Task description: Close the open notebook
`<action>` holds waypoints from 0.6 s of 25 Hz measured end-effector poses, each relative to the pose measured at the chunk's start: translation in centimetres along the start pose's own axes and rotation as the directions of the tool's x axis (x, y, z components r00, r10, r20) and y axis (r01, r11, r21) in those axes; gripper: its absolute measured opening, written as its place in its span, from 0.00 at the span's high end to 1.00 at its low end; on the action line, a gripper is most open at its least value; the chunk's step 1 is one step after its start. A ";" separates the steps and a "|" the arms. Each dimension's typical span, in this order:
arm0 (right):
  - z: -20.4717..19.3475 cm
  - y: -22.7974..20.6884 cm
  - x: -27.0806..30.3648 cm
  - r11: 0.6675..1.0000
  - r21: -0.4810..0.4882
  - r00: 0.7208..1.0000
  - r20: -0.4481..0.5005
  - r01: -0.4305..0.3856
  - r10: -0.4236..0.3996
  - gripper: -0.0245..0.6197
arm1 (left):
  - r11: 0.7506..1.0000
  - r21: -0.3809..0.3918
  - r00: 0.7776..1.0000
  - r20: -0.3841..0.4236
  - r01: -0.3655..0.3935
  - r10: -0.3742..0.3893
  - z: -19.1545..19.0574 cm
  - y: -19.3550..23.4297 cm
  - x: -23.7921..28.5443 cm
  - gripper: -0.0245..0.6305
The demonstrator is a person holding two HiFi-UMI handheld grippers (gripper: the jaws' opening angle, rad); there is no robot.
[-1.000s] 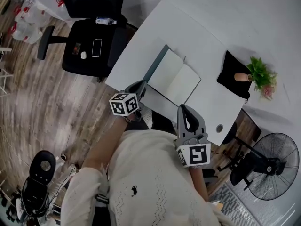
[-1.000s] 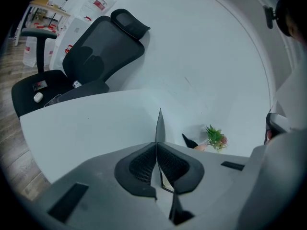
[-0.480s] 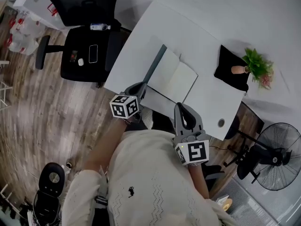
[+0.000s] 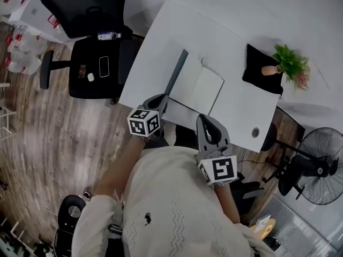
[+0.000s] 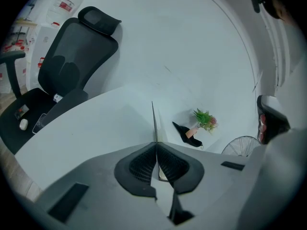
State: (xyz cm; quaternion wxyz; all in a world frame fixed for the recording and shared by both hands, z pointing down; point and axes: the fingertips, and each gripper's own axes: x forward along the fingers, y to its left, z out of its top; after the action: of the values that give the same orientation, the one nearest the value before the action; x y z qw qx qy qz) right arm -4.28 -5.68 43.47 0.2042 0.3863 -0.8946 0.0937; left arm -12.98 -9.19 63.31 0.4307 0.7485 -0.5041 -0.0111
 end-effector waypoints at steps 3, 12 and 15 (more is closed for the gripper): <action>0.0 0.1 -0.1 1.000 0.000 1.000 0.002 0.009 -0.009 0.96 | 0.999 0.030 1.000 -0.012 0.013 -0.013 -0.1 -0.5 0.0 0.93; 0.1 -0.8 -1.2 0.998 0.013 0.998 0.010 0.065 -0.065 0.96 | 0.995 0.093 0.999 -0.039 0.039 -0.036 0.1 -1.4 0.0 0.93; 0.2 -1.6 -1.7 0.997 0.019 0.997 0.016 0.078 -0.078 0.96 | 0.991 0.124 0.998 -0.045 0.040 -0.035 0.1 -2.0 0.1 0.94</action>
State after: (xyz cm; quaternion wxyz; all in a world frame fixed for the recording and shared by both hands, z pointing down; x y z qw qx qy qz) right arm -2.15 -5.74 42.57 0.1966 0.4235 -0.8796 0.0909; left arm -11.50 -9.03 62.01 0.3934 0.7833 -0.4804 0.0283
